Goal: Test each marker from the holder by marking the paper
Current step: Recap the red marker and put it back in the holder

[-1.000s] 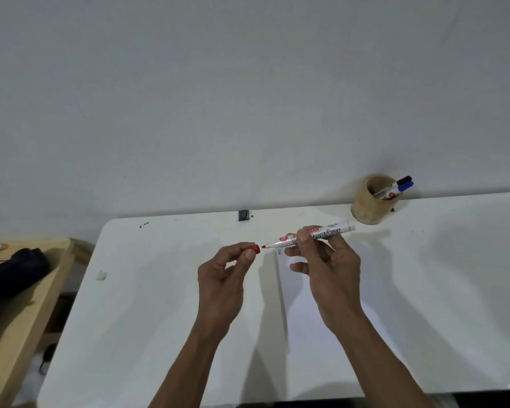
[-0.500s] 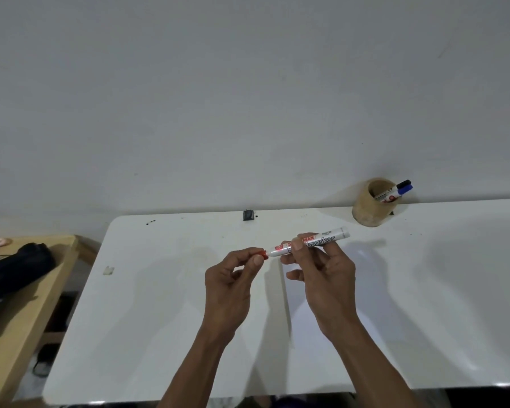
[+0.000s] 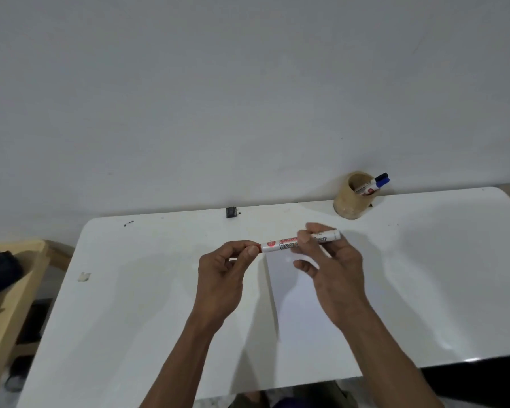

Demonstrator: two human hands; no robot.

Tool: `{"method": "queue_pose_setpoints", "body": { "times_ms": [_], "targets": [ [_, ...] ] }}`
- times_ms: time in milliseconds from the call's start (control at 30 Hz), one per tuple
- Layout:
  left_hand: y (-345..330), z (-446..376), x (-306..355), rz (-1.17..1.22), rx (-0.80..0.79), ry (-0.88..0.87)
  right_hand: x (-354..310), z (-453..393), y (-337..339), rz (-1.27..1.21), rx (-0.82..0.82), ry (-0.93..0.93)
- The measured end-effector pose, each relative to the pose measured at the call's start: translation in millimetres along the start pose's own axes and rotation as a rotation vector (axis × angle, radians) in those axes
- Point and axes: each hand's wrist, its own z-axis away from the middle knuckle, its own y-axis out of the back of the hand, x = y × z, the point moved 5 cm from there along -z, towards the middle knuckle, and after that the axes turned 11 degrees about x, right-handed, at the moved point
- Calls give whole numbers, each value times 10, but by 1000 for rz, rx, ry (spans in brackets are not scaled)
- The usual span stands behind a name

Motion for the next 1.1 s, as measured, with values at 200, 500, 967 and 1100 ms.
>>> {"method": "queue_pose_setpoints", "body": {
  "times_ms": [200, 500, 967, 1100],
  "targets": [
    [-136, -179, 115, -24, -108, -8, -375, -215, 313, 643, -135, 335],
    [-1023, -257, 381, -154, -193, -123, -289, -509, 436, 817, -206, 466],
    [-2559, -775, -60, -473, -176, -152, -1221, -1891, 1108, 373, 318, 676],
    [-2863, -860, -154, -467, -184, -143, -1180, -2230, 1123, 301, 322, 643]
  ]
}}
